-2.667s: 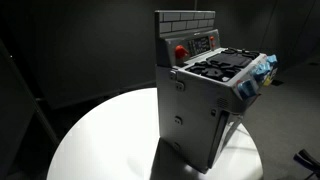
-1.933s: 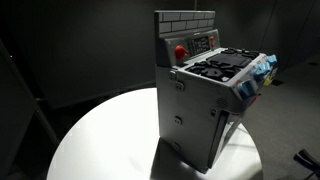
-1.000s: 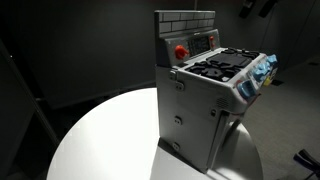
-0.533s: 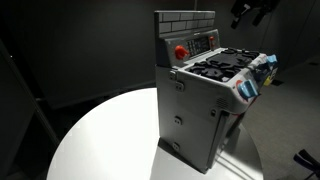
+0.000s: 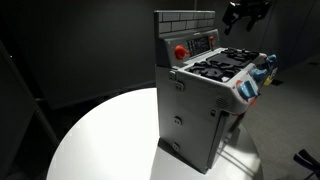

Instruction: Press the top right orange button on the stove

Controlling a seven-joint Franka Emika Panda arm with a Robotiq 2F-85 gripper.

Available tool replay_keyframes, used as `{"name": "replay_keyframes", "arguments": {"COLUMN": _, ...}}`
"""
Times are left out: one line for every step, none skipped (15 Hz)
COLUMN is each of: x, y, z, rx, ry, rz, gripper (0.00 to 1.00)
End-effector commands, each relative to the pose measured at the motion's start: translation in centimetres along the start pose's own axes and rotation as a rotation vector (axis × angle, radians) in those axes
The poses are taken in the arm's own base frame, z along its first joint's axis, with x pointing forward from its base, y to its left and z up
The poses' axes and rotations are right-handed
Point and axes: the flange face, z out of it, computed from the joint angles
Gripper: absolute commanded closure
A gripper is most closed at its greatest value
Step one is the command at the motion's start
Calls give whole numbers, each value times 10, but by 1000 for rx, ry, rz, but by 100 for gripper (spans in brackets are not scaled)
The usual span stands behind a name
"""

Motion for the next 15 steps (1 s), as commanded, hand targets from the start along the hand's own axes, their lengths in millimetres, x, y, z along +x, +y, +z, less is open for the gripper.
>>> {"name": "replay_keyframes", "arguments": {"x": 1, "y": 0, "z": -1, "rx": 1, "ry": 0, "rz": 0, "gripper": 0}}
{"name": "replay_keyframes", "arguments": {"x": 1, "y": 0, "z": -1, "rx": 1, "ry": 1, "rz": 1, "gripper": 0}}
{"name": "replay_keyframes", "arguments": {"x": 3, "y": 0, "z": -1, "rx": -4, "ry": 15, "rz": 14, "gripper": 0}}
{"name": "replay_keyframes", "arguments": {"x": 4, "y": -1, "z": 1, "rx": 1, "ry": 14, "rz": 18, "gripper": 0}}
{"name": "replay_keyframes", "arguments": {"x": 6, "y": -1, "z": 3, "rx": 4, "ry": 11, "rz": 22, "gripper": 0}}
{"name": "replay_keyframes", "arguments": {"x": 7, "y": -1, "z": 6, "rx": 3, "ry": 10, "rz": 26, "gripper": 0}}
{"name": "replay_keyframes", "arguments": {"x": 8, "y": -1, "z": 9, "rx": 5, "ry": 9, "rz": 29, "gripper": 0}}
{"name": "replay_keyframes", "arguments": {"x": 9, "y": -1, "z": 11, "rx": 6, "ry": 8, "rz": 32, "gripper": 0}}
{"name": "replay_keyframes", "arguments": {"x": 11, "y": -2, "z": 14, "rx": 9, "ry": 12, "rz": 36, "gripper": 0}}
{"name": "replay_keyframes", "arguments": {"x": 13, "y": -3, "z": 17, "rx": 13, "ry": 15, "rz": 38, "gripper": 0}}
{"name": "replay_keyframes", "arguments": {"x": 14, "y": -4, "z": 19, "rx": 18, "ry": 18, "rz": 40, "gripper": 0}}
{"name": "replay_keyframes", "arguments": {"x": 16, "y": -5, "z": 22, "rx": 22, "ry": 22, "rz": 44, "gripper": 0}}
{"name": "replay_keyframes", "arguments": {"x": 18, "y": -7, "z": 24, "rx": 28, "ry": 25, "rz": 48, "gripper": 0}}
{"name": "replay_keyframes", "arguments": {"x": 19, "y": -9, "z": 27, "rx": 30, "ry": 29, "rz": 51, "gripper": 0}}
{"name": "replay_keyframes", "arguments": {"x": 20, "y": -10, "z": 29, "rx": 35, "ry": 31, "rz": 52, "gripper": 0}}
